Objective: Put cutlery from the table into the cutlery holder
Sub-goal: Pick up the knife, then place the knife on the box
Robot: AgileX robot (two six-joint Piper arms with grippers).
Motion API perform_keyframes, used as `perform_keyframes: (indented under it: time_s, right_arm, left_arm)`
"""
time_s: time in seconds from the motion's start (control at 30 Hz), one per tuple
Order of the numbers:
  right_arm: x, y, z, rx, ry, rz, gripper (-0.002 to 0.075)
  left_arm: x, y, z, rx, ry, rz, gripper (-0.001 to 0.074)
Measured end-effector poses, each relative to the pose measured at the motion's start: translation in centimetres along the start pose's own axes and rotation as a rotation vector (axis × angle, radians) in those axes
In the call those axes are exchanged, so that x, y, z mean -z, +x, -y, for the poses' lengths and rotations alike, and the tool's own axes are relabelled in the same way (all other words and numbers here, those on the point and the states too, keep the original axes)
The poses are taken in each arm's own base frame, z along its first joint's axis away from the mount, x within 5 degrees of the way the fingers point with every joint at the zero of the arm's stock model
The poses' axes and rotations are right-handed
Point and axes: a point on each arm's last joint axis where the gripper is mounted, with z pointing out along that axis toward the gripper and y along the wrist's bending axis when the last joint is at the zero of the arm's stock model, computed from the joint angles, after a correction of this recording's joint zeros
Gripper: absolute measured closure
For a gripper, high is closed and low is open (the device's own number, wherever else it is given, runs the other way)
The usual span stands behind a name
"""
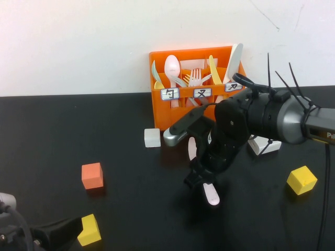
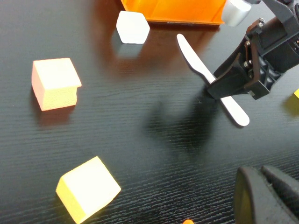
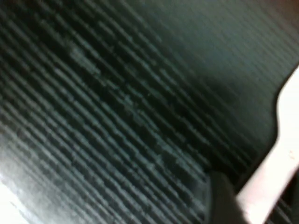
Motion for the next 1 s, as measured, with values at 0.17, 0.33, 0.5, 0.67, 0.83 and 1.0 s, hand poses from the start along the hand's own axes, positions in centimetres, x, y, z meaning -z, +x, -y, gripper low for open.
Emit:
perform_keyframes:
  time_s: [0.17,0.33,0.5,0.67,0.83,1.0]
  right_arm:
    - [0.0,0.1,-0.1,0.037,-0.007,-0.010,0.0604]
    - [0.0,0.1,-0.1,0.048,-0.007,-0.010,0.0604]
    - [0.1,0.1,-0.1,0.048,-0.007,-0.010,0.0604]
    - [0.9,0.2,-0.1,0.050,-0.008,-0.015,0.0605]
    - [3.3,0.1,-0.1,0.047,-0.006,0.019,0.0605]
    - [6.3,-0.1,-0.4,0.050,-0.019,0.081,0.0605]
  left_arm:
    - [0.0,0.0,0.0,0.000,0.001,0.001,0.0736]
    - [0.0,0.0,0.0,0.000,0.001,0.001,0.0736]
    - [0.0,0.0,0.0,0.000,0.001,0.001,0.0736]
    - [0.0,0.0,0.0,0.000,0.001,0.001,0.0736]
    - [0.0,0.0,0.0,0.000,0.001,0.001,0.0736]
    - [0.0,0.0,0.0,0.000,0.001,0.001,0.0736]
